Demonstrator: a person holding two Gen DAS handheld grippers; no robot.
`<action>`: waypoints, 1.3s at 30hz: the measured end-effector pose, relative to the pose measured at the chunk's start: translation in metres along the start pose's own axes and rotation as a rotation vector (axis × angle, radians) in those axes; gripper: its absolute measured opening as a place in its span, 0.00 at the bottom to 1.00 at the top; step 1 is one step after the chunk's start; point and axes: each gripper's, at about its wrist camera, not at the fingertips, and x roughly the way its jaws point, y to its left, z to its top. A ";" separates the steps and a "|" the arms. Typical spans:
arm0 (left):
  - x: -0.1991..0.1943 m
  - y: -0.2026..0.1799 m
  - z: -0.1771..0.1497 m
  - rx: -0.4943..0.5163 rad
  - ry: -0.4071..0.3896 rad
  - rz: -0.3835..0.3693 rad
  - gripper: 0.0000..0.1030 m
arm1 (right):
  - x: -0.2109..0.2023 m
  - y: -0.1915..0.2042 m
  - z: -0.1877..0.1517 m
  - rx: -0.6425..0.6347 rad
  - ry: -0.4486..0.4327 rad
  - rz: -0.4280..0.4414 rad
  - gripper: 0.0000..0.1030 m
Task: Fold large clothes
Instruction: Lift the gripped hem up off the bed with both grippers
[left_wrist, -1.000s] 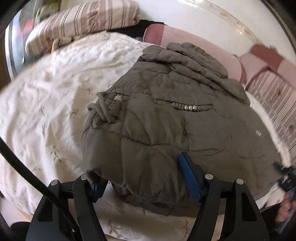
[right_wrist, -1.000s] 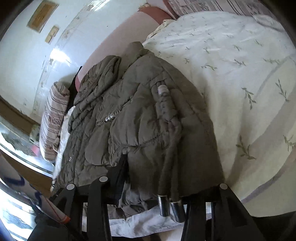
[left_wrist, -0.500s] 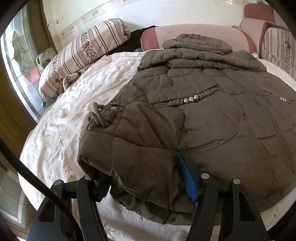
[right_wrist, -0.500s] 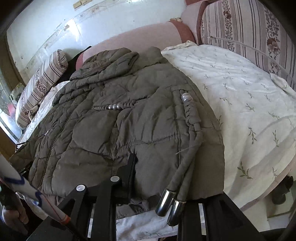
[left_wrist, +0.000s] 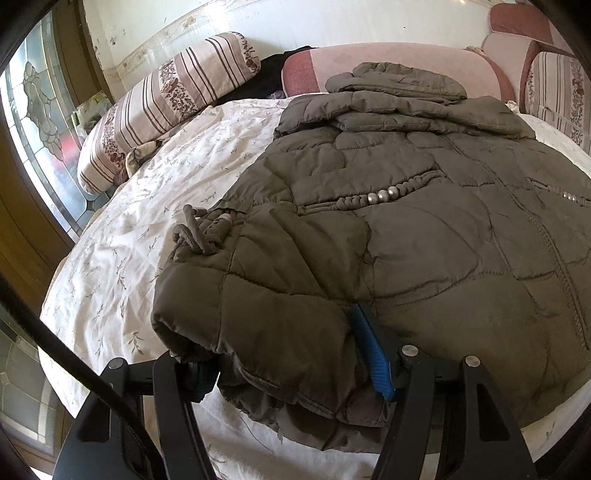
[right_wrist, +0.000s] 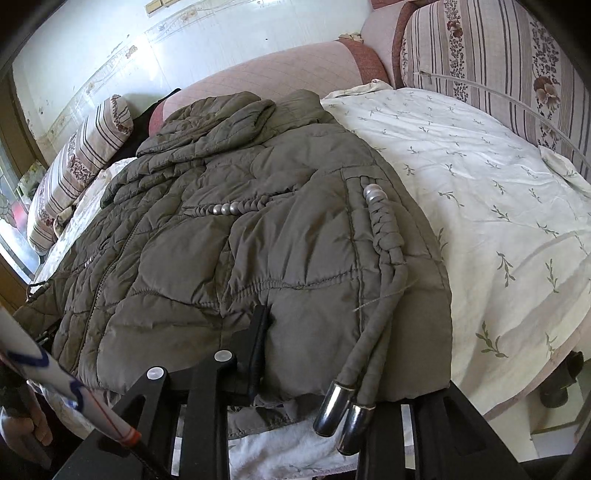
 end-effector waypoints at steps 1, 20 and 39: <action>0.000 0.000 0.000 0.000 0.000 0.000 0.63 | 0.000 0.000 0.000 -0.003 -0.001 -0.002 0.31; -0.008 -0.006 0.000 0.010 -0.019 0.000 0.40 | -0.016 0.047 0.007 -0.155 -0.024 -0.233 0.20; -0.049 0.009 0.003 -0.047 -0.101 -0.043 0.24 | -0.066 0.058 0.017 -0.144 -0.119 -0.166 0.13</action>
